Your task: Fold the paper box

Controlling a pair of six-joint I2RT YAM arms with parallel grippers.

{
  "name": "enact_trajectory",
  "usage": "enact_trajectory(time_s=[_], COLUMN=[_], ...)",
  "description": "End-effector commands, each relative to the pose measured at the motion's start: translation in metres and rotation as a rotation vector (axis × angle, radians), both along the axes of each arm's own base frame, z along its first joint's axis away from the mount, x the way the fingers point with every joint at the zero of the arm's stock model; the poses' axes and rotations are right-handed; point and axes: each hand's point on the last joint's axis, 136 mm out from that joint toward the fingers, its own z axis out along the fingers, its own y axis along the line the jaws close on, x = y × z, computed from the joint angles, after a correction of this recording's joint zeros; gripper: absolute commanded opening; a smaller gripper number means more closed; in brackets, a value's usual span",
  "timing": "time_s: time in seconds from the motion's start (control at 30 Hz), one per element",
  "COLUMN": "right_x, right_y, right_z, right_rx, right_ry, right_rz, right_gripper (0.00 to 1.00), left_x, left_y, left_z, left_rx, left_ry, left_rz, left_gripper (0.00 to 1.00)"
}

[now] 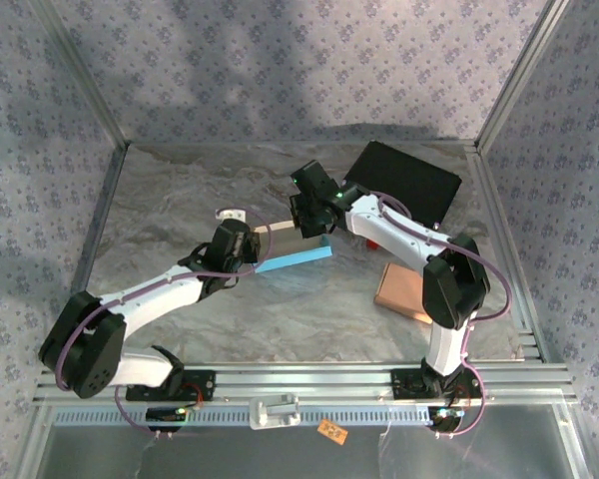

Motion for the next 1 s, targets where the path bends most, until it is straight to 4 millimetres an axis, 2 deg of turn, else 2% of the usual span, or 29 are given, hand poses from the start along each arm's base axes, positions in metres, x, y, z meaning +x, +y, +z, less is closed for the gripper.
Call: enact_trajectory(time_s=[0.0,0.13,0.27,0.37,0.47,0.57,0.73,0.87,0.97], right_x=[-0.01,-0.012,-0.015,-0.021,-0.033,-0.052,-0.078,-0.094,-0.098], right_y=[-0.01,-0.012,-0.013,-0.014,-0.019,-0.029,-0.046,-0.054,-0.06], right_z=[-0.012,-0.017,-0.026,-0.029,-0.034,-0.052,-0.087,-0.116,-0.12], right_rx=[-0.028,-0.023,-0.014,0.001,-0.01,-0.023,-0.055,-0.061,-0.076], right_ry=[0.042,0.026,-0.004,-0.027,-0.03,0.002,0.029,0.057,0.061], right_rz=[0.007,0.031,0.09,0.139,0.192,0.228,0.274,0.294,0.289], right_gripper=[0.0,0.0,0.0,0.0,0.0,0.0,0.02,0.13,0.22], left_x=[-0.002,-0.022,-0.054,-0.075,-0.087,-0.091,-0.085,-0.079,-0.072], left_y=[-0.001,0.001,-0.003,0.006,0.019,0.024,0.016,0.01,0.002], left_z=[0.039,0.051,0.06,0.071,0.077,0.073,0.059,0.036,0.019], left_rx=[-0.069,-0.149,-0.265,-0.321,-0.336,-0.327,-0.336,-0.359,-0.386], left_ry=[-0.049,-0.009,0.05,0.074,0.083,0.104,0.154,0.22,0.275], left_rz=[0.015,0.001,-0.048,-0.033,-0.001,0.013,0.03,0.071,0.079], left_gripper=[0.46,0.53,0.55,0.57,0.59,0.6,0.6,0.59,0.59])
